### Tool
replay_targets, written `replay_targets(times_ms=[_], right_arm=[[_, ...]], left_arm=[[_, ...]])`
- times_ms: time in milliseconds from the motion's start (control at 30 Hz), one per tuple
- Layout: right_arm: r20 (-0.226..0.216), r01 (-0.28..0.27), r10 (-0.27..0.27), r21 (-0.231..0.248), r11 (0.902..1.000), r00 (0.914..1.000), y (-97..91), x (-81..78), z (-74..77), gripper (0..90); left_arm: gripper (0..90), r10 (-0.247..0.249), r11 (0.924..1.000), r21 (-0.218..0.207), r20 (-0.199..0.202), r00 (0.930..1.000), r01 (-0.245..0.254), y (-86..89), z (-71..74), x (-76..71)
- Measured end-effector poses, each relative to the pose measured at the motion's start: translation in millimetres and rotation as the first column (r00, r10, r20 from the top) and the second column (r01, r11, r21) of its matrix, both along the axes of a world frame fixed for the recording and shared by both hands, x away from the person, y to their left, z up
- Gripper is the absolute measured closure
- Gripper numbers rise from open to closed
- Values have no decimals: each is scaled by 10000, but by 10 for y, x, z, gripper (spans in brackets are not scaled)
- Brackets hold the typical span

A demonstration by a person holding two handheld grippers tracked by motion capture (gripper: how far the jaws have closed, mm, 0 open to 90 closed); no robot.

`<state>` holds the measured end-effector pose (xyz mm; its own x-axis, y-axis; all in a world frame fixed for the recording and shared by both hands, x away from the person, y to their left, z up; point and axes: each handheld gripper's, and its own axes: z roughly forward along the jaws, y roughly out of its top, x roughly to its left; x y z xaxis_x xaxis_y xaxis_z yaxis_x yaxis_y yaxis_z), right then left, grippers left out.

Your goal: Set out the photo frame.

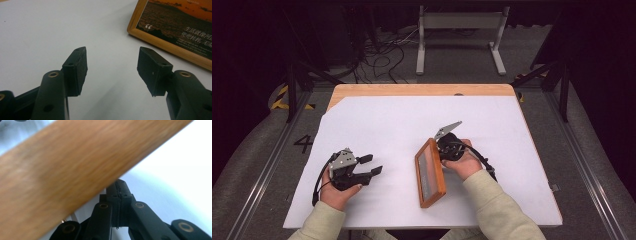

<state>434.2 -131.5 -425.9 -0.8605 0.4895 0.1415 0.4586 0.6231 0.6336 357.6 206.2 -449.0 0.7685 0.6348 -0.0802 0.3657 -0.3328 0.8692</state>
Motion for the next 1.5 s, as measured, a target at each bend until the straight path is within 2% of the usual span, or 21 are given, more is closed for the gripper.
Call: replay_targets(times_ms=[167,200,233,400,433,467,567,633,667,767,867,900,1067,1233,1300,1500], right_arm=[[74,-115,116,-114,9999,9999,68,19,8,900],[110,-43,45,-134,9999,9999,60,18,10,900],[230,208,-199,-406,9990,9995,33,12,24,880],[575,680,-641,-692,9953,9963,-54,-23,100,831],[745,843,-790,-717,9939,9941,-109,-45,148,796],[745,843,-790,-717,9939,9941,-109,-45,148,796],[948,1053,-980,-758,9915,9907,-191,-87,233,721],[1116,1295,-1200,-821,9882,9865,-245,-120,308,637],[1116,1295,-1200,-821,9882,9865,-245,-120,308,637],[1098,1736,-1633,-918,9805,9804,-295,-172,427,569],[1194,1804,-1703,-792,9804,9781,-324,-250,586,501],[1194,1804,-1703,-792,9804,9781,-324,-250,586,501],[1264,1895,-1813,-560,9803,9753,-324,-372,805,424],[1105,1789,-1748,-285,9834,9784,-261,-501,962,342],[1086,1843,-1809,-224,9826,9775,-223,-547,981,309],[697,1606,-1583,-289,9866,9849,-81,-631,929,250]], left_arm=[[419,-18,10000,-16,5,10000,18,-2,0,-1],[419,-23,10000,-15,21,10000,23,-3,0,1],[419,-19,10000,-46,10,10000,19,-8,0,3],[420,-9,10000,-55,-34,10000,9,-12,2,4],[420,-8,10000,-24,-25,10000,8,-12,3,5],[420,2,10000,16,-19,10000,-2,-12,3,3],[420,-5,10000,53,21,10000,5,-7,6,12],[420,0,10000,91,-14,10000,0,-14,5,9],[420,0,10000,91,-14,10000,0,-14,5,9],[420,-4,10000,99,-45,10000,4,-20,4,5],[421,-2,10000,82,-115,9999,3,-12,5,10],[420,-2,10000,82,-115,9999,3,-12,5,10],[419,-19,10000,29,-183,9998,20,-20,2,9],[417,-26,10000,59,-160,9999,27,-19,3,10],[416,-32,10000,59,-164,9999,33,-19,3,9],[416,-56,10000,60,-177,9998,57,-20,2,10]])
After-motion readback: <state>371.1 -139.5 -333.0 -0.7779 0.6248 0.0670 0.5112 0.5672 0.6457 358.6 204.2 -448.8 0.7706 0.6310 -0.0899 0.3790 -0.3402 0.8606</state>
